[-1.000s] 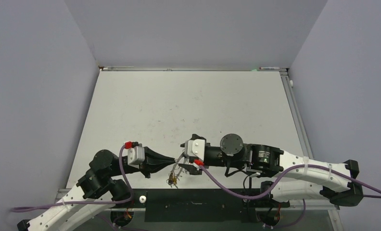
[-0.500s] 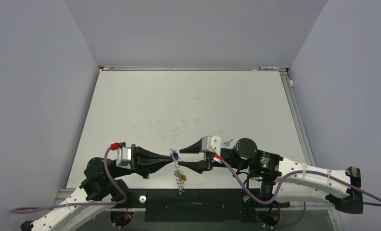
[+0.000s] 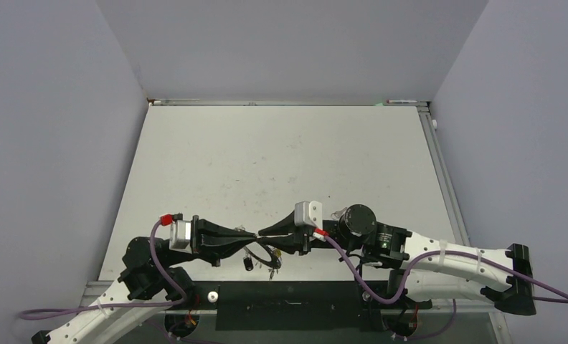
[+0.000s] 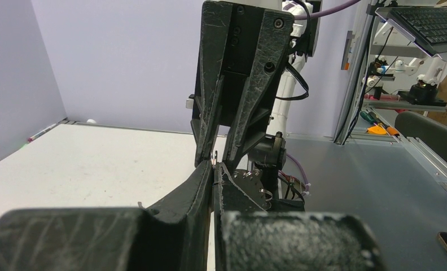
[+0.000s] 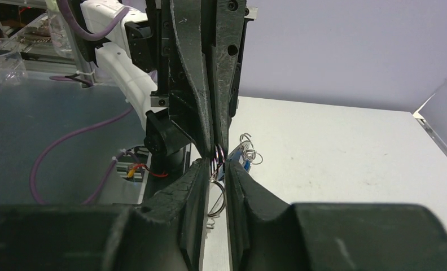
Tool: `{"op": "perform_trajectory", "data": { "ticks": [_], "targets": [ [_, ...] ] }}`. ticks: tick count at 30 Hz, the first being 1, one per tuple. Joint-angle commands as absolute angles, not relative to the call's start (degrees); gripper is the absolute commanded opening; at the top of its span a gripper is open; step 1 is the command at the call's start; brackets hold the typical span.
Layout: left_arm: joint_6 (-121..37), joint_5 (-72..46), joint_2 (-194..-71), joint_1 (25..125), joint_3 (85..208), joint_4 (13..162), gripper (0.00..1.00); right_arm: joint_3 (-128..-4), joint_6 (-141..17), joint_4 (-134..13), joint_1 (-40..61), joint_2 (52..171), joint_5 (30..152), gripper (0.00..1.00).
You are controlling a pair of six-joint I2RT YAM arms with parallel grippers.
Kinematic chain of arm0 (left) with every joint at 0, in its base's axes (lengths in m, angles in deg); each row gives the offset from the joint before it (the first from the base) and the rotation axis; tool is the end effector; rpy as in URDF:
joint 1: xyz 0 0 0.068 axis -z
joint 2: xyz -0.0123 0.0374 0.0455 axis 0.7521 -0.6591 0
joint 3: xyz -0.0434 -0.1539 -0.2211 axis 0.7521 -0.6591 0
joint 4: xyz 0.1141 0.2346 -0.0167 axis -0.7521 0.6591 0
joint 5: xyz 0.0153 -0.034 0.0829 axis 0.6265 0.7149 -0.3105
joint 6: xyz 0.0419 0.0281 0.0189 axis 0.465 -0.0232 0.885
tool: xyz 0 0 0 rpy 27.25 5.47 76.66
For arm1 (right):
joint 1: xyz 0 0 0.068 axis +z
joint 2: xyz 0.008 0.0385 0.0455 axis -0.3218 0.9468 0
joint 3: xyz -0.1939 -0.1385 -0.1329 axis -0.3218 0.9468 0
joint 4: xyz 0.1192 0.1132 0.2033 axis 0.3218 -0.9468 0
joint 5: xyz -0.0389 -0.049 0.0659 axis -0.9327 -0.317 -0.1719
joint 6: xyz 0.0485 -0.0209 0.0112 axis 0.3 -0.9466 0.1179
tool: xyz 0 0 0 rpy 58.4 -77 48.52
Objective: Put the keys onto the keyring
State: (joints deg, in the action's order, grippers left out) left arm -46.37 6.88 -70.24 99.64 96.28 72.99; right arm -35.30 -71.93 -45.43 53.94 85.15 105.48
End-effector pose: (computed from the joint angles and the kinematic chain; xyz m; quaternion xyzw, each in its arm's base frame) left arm 0.0450 -0.0820 0.3145 0.3514 0.4367 -0.5621 0.6082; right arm 0.0543 0.2203 0.3551 -0.5208 0.4376 0.5199 0.5167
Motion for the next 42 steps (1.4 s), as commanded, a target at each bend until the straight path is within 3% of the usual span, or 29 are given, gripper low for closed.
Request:
{"op": "perform_trajectory", "data": {
  "ticks": [1, 4, 13, 14, 17, 18, 20, 25, 32, 40, 42],
  "targets": [
    [-47.1, 6.6, -69.1, 99.5, 97.0, 69.5, 0.00, -37.3, -71.4, -42.0, 53.6, 86.2, 107.7, 0.14],
    [-46.8, 6.6, -68.9, 99.5, 97.0, 70.2, 0.00, -37.7, -71.6, -42.3, 53.5, 86.7, 108.0, 0.06],
    [-44.6, 5.8, -68.4, 99.5, 97.8, 74.4, 0.00, -44.1, -75.3, -52.9, 53.5, 89.3, 105.0, 0.05],
    [-44.3, 5.5, -68.2, 99.5, 98.0, 75.2, 0.07, -45.2, -75.5, -54.6, 53.6, 89.7, 104.1, 0.05],
    [-43.5, 3.7, -67.8, 99.5, 98.6, 77.5, 0.51, -48.1, -76.0, -58.9, 53.5, 90.8, 101.5, 0.05],
    [-43.1, 3.1, -67.8, 99.6, 98.9, 78.4, 0.60, -49.0, -76.1, -59.7, 53.5, 90.9, 100.6, 0.05],
    [-42.4, 1.8, -67.4, 99.5, 99.3, 79.7, 0.72, -50.2, -76.2, -63.0, 53.5, 91.2, 98.5, 0.05],
    [-41.0, -3.0, -66.8, 99.5, 100.2, 82.7, 0.89, -51.7, -76.6, -66.8, 53.6, 92.0, 90.6, 0.05],
    [-39.0, -10.0, -69.4, 99.5, 103.0, 89.3, 0.91, -58.4, -74.9, -74.1, 53.9, 96.1, 78.0, 0.05],
    [-43.5, -7.1, -76.7, 99.6, 102.5, 84.7, 0.88, -62.8, -73.5, -76.9, 58.1, 101.4, 63.7, 0.05],
    [-43.4, -6.6, -77.9, 99.6, 102.8, 84.3, 0.96, -63.1, -72.9, -76.4, 58.8, 101.9, 62.5, 0.05]
  ]
}}
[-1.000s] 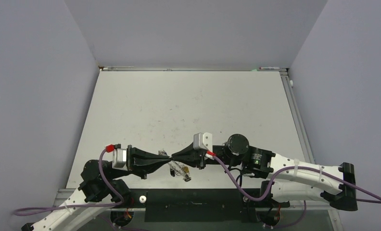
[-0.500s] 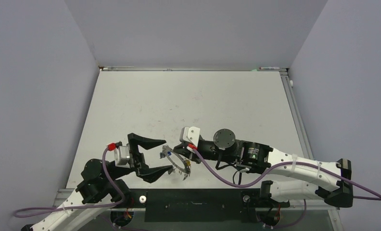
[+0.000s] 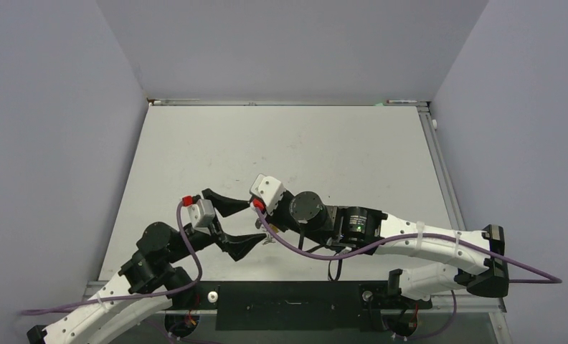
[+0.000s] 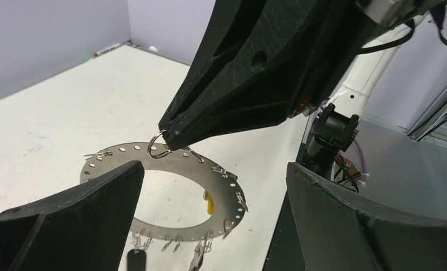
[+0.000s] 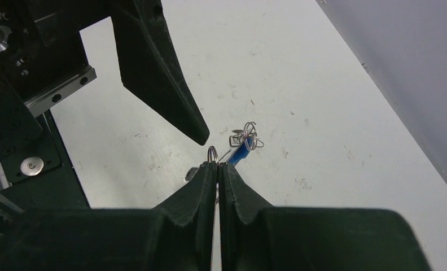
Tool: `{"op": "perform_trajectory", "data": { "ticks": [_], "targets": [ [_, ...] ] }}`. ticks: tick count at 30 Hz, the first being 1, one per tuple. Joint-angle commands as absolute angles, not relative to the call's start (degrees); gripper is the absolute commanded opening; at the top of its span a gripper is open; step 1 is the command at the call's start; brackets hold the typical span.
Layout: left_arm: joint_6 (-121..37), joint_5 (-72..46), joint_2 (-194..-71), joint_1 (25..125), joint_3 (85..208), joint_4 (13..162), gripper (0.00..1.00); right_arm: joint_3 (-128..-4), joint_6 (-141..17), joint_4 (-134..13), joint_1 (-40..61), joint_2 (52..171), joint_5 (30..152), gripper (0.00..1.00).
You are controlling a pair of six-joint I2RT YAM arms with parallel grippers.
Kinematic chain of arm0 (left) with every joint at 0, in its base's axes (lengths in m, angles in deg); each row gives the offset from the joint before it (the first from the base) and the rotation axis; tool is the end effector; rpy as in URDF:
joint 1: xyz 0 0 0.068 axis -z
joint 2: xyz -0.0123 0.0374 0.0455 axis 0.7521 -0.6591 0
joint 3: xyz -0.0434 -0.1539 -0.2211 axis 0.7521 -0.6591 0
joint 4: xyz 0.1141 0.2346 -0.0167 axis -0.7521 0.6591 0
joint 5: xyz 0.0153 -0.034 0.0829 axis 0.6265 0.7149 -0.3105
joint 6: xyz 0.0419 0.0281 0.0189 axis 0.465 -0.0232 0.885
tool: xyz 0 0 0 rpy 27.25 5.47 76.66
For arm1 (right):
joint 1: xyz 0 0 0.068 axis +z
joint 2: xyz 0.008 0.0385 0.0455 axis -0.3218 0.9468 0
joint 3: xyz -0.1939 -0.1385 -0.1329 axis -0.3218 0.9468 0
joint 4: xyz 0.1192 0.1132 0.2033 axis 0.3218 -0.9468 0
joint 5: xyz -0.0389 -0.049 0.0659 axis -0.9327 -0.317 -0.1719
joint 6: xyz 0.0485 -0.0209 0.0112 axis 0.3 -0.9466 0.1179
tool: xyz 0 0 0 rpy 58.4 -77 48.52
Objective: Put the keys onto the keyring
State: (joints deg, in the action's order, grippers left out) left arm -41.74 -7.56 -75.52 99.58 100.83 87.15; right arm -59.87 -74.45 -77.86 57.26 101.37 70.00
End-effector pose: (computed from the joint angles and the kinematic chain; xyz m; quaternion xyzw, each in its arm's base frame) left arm 0.0637 -0.0917 0.3094 0.3004 0.5700 -0.4611 0.6101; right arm 0.0762 0.2733 0.3805 -0.4799 0.6572 0.2548 0.5223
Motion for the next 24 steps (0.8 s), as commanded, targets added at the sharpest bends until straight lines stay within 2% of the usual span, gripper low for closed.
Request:
{"op": "perform_trajectory", "data": {
  "ticks": [1, 8, 12, 15, 17, 20, 24],
  "targets": [
    [-43.1, -6.5, -78.4, 99.6, 102.9, 84.3, 0.97, -63.3, -72.5, -76.3, 59.1, 102.0, 62.1, 0.05],
    [-40.0, -8.9, -79.1, 99.7, 103.2, 84.9, 0.96, -63.4, -70.4, -74.3, 60.2, 101.0, 62.4, 0.05],
    [-35.8, -10.8, -78.3, 99.6, 103.4, 86.3, 0.81, -63.9, -68.9, -74.5, 60.2, 100.3, 64.0, 0.05],
    [-34.2, -13.0, -78.9, 99.6, 104.4, 87.7, 0.74, -64.1, -66.4, -74.8, 60.2, 99.5, 64.1, 0.05],
    [-35.0, -12.6, -79.4, 99.6, 104.6, 86.6, 0.75, -63.5, -65.6, -74.3, 60.3, 99.1, 63.8, 0.05],
    [-36.9, -10.5, -80.0, 99.6, 104.2, 83.4, 0.86, -62.7, -65.3, -73.5, 60.3, 99.1, 63.3, 0.05],
    [-37.2, -11.3, -81.3, 99.6, 104.5, 83.4, 0.88, -62.6, -65.1, -73.5, 60.8, 99.9, 61.0, 0.05]
  ]
}}
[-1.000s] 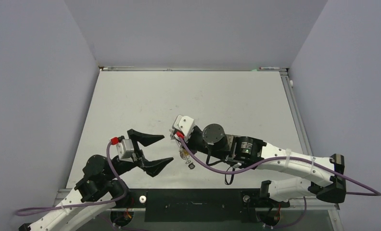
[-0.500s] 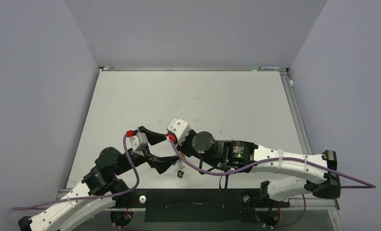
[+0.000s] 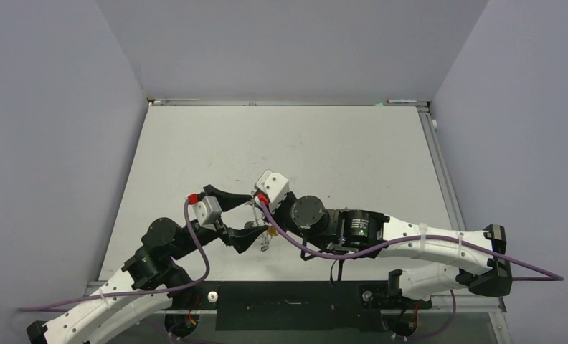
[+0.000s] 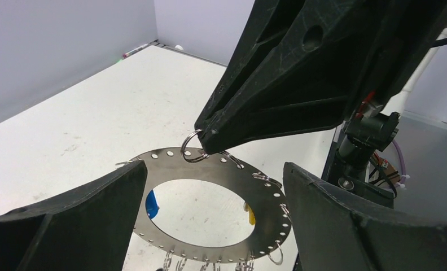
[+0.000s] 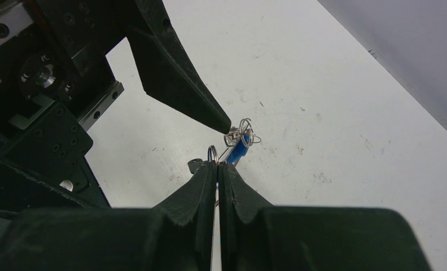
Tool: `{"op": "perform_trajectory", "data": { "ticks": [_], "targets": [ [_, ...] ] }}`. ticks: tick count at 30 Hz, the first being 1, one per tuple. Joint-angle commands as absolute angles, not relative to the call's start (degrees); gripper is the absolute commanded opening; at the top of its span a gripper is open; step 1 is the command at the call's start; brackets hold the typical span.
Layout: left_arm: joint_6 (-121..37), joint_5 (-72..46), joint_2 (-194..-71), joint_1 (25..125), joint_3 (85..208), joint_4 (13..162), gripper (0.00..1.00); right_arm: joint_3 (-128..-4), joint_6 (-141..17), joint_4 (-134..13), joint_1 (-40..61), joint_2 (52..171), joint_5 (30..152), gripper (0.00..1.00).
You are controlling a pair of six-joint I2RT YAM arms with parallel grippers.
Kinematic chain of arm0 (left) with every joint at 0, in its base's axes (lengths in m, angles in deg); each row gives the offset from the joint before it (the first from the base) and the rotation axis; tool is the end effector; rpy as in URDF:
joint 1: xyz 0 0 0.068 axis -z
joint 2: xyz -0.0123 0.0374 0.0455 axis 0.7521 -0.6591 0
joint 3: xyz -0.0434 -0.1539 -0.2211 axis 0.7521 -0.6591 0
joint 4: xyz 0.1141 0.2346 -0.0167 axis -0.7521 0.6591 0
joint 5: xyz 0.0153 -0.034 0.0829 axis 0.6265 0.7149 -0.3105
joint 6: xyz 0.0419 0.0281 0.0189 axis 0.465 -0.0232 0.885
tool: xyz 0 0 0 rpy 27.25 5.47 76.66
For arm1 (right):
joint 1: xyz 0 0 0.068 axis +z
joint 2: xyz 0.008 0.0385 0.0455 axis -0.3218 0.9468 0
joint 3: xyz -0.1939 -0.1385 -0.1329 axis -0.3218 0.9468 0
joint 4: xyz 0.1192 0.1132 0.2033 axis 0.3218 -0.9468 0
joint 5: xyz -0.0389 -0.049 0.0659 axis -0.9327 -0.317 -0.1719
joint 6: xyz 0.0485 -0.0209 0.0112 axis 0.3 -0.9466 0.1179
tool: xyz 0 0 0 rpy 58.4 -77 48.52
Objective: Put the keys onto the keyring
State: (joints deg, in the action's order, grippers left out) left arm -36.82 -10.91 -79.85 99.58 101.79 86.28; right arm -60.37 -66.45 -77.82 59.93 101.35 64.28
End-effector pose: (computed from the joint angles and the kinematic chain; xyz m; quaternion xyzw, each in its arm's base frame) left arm 0.0737 -0.1007 0.3095 0.3096 0.5825 -0.4138 0.6273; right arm 0.0665 0.2748 0.3840 -0.4206 0.6902 0.2720 0.5223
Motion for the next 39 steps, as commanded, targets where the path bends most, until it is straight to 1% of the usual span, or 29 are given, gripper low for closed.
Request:
{"op": "perform_trajectory", "data": {
  "ticks": [1, 5, 7, 10, 12, 13, 15, 16, 17, 19, 23, 26, 29, 33, 35, 39],
  "targets": [
    [-37.2, -11.6, -81.7, 99.6, 104.6, 83.7, 0.87, -62.7, -65.0, -73.5, 60.9, 100.0, 60.6, 0.05],
    [-36.5, -12.8, -82.9, 99.6, 104.9, 86.0, 0.78, -62.9, -64.8, -73.3, 61.2, 99.8, 60.2, 0.05],
    [-35.1, -14.0, -82.8, 99.6, 105.3, 88.0, 0.71, -62.9, -64.6, -73.5, 61.3, 99.2, 60.3, 0.05],
    [-32.7, -15.9, -82.1, 99.6, 105.7, 92.1, 0.56, -62.7, -64.1, -73.8, 61.3, 97.8, 61.5, 0.05],
    [-31.4, -17.1, -81.7, 99.7, 106.2, 94.6, 0.50, -62.6, -63.9, -74.3, 61.3, 96.9, 62.2, 0.05],
    [-31.0, -17.5, -81.2, 99.7, 106.4, 95.5, 0.49, -62.7, -63.8, -74.6, 61.3, 96.6, 62.5, 0.05],
    [-30.5, -17.1, -80.1, 99.8, 106.6, 96.3, 0.51, -62.8, -63.7, -75.3, 61.3, 96.4, 62.8, 0.05],
    [-30.4, -16.2, -79.3, 99.8, 106.7, 96.4, 0.54, -62.8, -63.7, -75.7, 61.3, 96.3, 62.8, 0.05],
    [-30.3, -15.0, -78.6, 99.8, 106.9, 96.2, 0.61, -63.0, -63.7, -76.0, 61.3, 96.4, 62.9, 0.05],
    [-30.3, -12.9, -77.1, 99.8, 106.9, 95.0, 0.69, -63.2, -63.6, -76.4, 61.3, 96.4, 63.1, 0.05],
    [-33.1, -11.4, -76.9, 99.8, 107.0, 90.4, 0.79, -62.7, -63.1, -75.5, 61.3, 96.5, 63.5, 0.05],
    [-35.1, -9.4, -79.6, 99.8, 107.8, 86.0, 0.84, -62.3, -62.9, -74.9, 61.2, 96.8, 63.7, 0.05],
    [-36.5, -7.3, -82.1, 99.8, 109.0, 84.2, 0.87, -62.3, -62.7, -74.9, 61.3, 97.3, 63.2, 0.05],
    [-36.7, -5.7, -83.1, 100.0, 109.0, 82.2, 0.95, -62.6, -62.0, -74.8, 61.3, 97.7, 62.5, 0.05],
    [-35.9, -7.4, -83.4, 100.0, 108.2, 81.3, 0.94, -62.8, -61.7, -74.6, 61.3, 97.9, 63.0, 0.05],
    [-34.2, -9.0, -85.7, 100.1, 108.0, 80.5, 0.75, -63.2, -61.4, -74.6, 61.4, 98.2, 64.3, 0.05]
  ]
}}
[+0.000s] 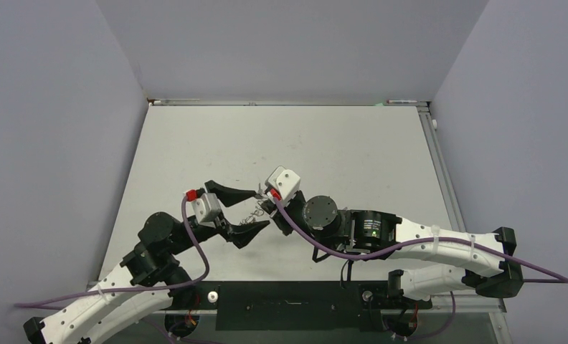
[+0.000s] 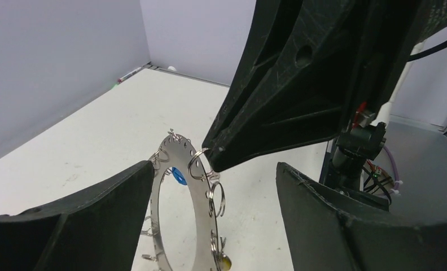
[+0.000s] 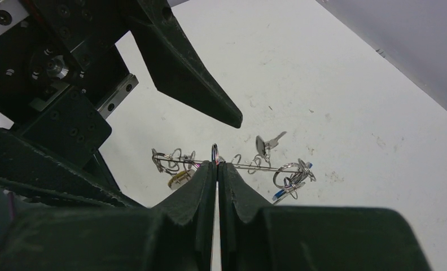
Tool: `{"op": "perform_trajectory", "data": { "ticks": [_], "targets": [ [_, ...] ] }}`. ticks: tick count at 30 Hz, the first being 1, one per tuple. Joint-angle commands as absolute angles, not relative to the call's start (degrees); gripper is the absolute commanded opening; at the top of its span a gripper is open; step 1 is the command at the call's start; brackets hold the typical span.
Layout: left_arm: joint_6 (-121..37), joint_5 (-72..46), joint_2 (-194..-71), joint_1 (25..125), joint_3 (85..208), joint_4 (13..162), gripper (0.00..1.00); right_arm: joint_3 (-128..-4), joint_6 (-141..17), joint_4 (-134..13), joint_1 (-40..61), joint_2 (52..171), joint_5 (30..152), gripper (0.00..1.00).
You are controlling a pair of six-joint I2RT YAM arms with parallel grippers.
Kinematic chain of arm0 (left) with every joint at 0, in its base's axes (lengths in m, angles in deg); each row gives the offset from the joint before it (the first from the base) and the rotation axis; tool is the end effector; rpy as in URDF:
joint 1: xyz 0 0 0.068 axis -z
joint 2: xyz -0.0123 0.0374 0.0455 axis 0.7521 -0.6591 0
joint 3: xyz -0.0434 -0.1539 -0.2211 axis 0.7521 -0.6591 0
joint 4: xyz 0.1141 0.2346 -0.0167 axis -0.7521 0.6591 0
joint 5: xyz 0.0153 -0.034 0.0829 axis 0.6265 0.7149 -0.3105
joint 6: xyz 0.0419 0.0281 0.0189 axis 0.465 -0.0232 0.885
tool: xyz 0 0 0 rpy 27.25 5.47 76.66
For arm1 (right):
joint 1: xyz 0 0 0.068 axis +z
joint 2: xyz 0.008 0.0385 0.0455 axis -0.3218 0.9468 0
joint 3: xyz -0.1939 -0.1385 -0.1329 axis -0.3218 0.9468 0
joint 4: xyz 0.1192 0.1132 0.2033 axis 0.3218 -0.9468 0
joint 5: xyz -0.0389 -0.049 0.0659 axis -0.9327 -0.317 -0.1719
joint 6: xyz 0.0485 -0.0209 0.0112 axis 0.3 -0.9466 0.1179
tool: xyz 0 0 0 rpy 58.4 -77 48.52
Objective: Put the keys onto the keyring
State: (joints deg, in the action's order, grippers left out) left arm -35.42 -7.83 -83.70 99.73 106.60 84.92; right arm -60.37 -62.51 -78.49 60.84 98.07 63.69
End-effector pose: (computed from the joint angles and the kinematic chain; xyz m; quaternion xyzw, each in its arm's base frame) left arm 0.0752 -0.1060 0.3339 0.3308 0.5541 -0.4261 0.6340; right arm 0.0595 0.2596 0.3974 -0.3891 0.6935 0.3045 0.5245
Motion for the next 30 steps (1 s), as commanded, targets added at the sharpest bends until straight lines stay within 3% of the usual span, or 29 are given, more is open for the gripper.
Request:
{"op": "perform_trajectory", "data": {
  "ticks": [1, 7, 13, 16, 22, 26, 30],
  "targets": [
    [-33.7, -9.4, -86.2, 100.1, 108.1, 80.7, 0.72, -63.3, -61.3, -74.6, 61.4, 98.1, 64.6, 0.05],
    [-30.4, -9.5, -87.9, 100.2, 108.0, 81.1, 0.62, -63.5, -61.4, -74.7, 61.6, 97.6, 67.4, 0.05],
    [-28.7, -5.1, -85.4, 100.1, 107.2, 80.6, 0.32, -62.4, -63.3, -75.0, 61.6, 95.2, 73.6, 0.05],
    [-28.5, -5.0, -83.4, 100.2, 106.2, 80.5, 0.22, -61.4, -63.4, -74.1, 61.6, 92.9, 76.1, 0.05],
    [-28.6, -0.7, -82.6, 100.3, 105.5, 79.8, 0.18, -62.4, -64.7, -75.7, 61.6, 90.7, 81.2, 0.05],
    [-30.2, 2.9, -82.3, 100.4, 104.9, 77.4, 0.33, -63.5, -65.7, -77.6, 61.6, 90.6, 84.2, 0.05],
    [-30.7, 5.3, -82.5, 100.4, 104.7, 76.3, 0.36, -63.6, -66.2, -78.3, 61.6, 90.9, 86.3, 0.05]
  ]
}}
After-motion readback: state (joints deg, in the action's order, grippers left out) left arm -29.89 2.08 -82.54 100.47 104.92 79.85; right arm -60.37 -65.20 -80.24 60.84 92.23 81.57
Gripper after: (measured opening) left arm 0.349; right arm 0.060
